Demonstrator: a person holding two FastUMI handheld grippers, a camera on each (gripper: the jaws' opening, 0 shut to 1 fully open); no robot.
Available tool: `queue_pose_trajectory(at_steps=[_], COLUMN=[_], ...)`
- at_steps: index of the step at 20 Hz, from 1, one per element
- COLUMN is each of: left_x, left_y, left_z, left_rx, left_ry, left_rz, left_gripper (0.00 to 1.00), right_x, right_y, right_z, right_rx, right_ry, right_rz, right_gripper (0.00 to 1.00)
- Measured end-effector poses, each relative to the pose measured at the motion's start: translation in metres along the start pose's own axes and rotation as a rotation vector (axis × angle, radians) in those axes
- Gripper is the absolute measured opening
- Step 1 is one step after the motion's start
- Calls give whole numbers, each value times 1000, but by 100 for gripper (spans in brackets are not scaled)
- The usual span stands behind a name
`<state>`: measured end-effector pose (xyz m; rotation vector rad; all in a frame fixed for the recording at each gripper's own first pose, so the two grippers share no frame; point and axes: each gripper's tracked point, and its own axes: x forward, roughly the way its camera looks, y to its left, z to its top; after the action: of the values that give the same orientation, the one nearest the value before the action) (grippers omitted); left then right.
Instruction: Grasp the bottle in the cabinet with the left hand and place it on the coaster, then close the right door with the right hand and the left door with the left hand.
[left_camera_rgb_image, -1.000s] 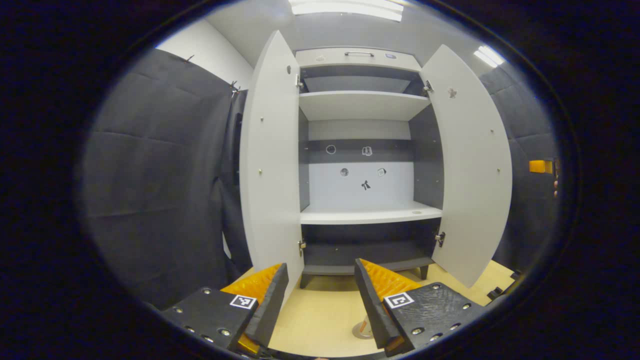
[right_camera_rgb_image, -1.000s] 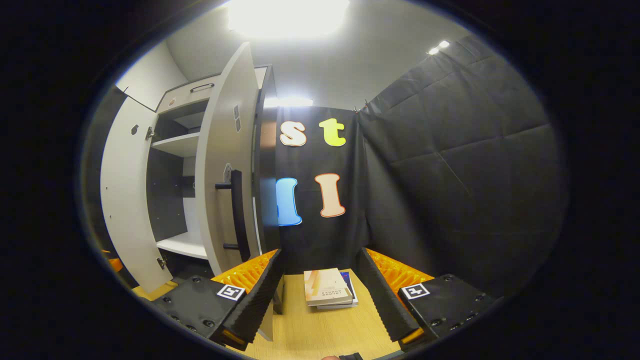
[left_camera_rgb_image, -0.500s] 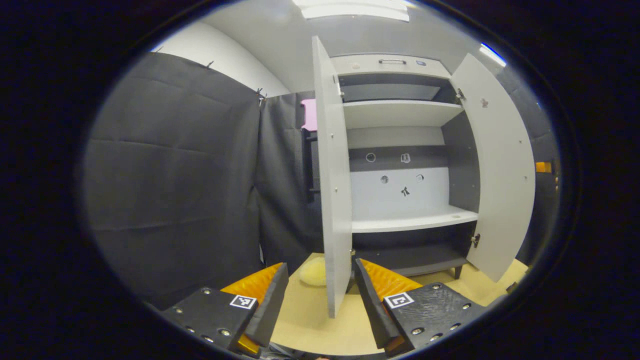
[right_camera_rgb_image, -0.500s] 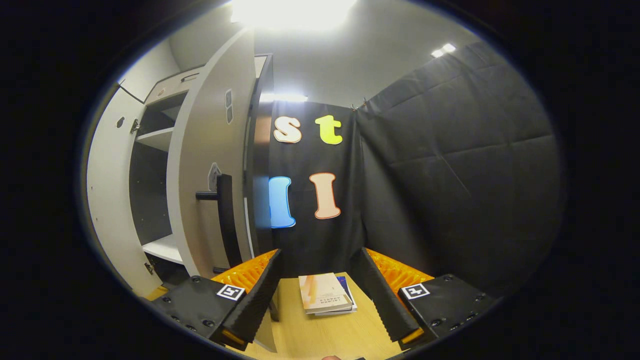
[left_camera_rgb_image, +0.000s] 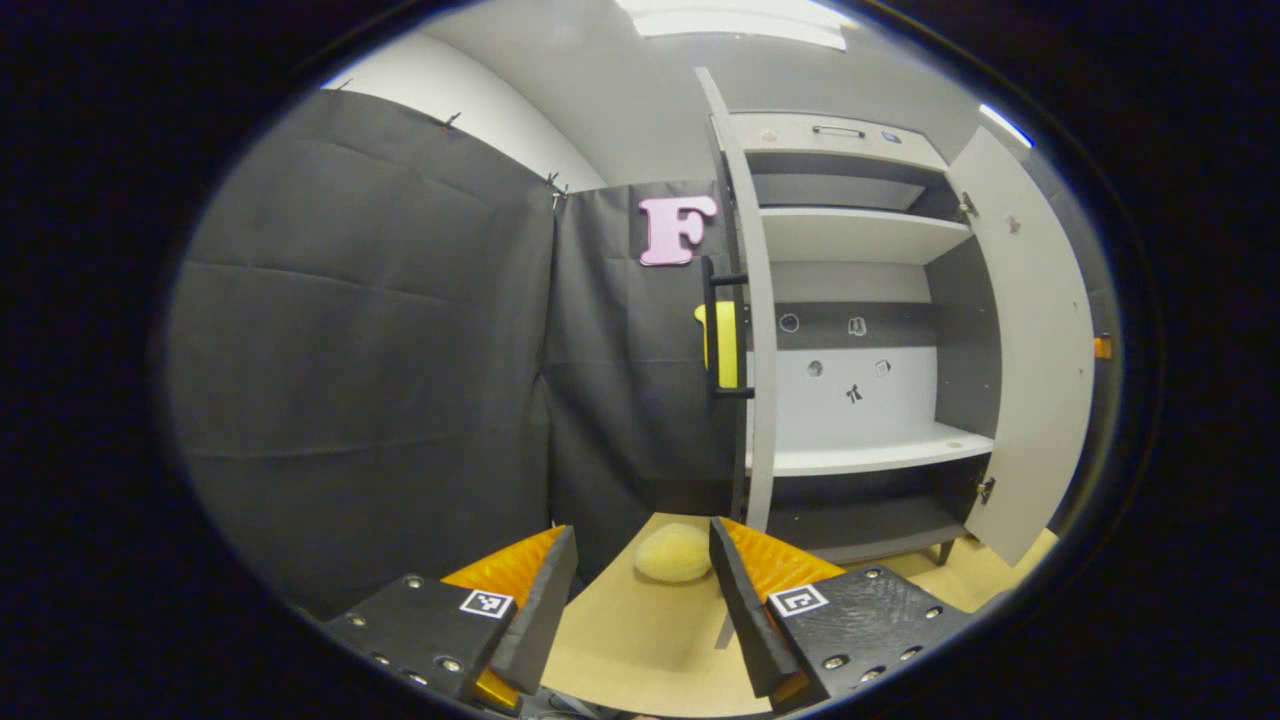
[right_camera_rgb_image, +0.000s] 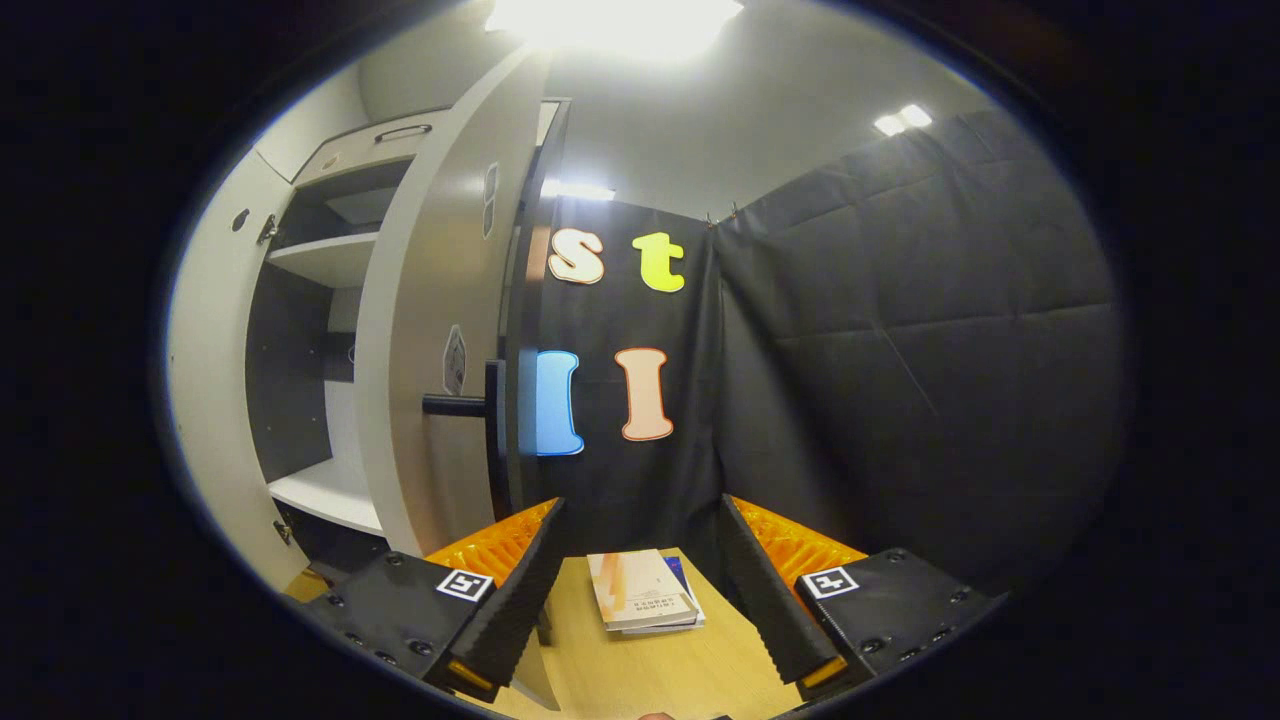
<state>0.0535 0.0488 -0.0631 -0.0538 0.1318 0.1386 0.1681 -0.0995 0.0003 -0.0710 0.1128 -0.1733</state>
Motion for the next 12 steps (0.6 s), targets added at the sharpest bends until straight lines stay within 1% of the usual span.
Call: queue_pose_trajectory(at_steps=[1, 2, 3, 4, 6, 12], left_x=[2, 5, 8, 12, 19, 32], left_y=[5, 9, 12, 16, 23, 39], left_z=[-3, -5, -7, -7, -10, -15], left_rx=[-3, -6, -7, -8, -12, -42], left_ry=[4, 8, 12, 15, 20, 20], left_rz=[-1, -5, -7, -9, -14, -40], left_gripper=[77, 77, 78, 77, 77, 78], right_x=[-1, -3, -5, -6, -8, -21], right_y=[1, 5, 8, 10, 15, 48], right_z=[-2, -1, -3, -2, -1, 0], right_rx=[3, 17, 26, 29, 24, 32], right_ry=[7, 13, 17, 16, 13, 9], right_rz=[0, 1, -2, -10, -21, -6], right_gripper=[96, 91, 92, 96, 96, 96])
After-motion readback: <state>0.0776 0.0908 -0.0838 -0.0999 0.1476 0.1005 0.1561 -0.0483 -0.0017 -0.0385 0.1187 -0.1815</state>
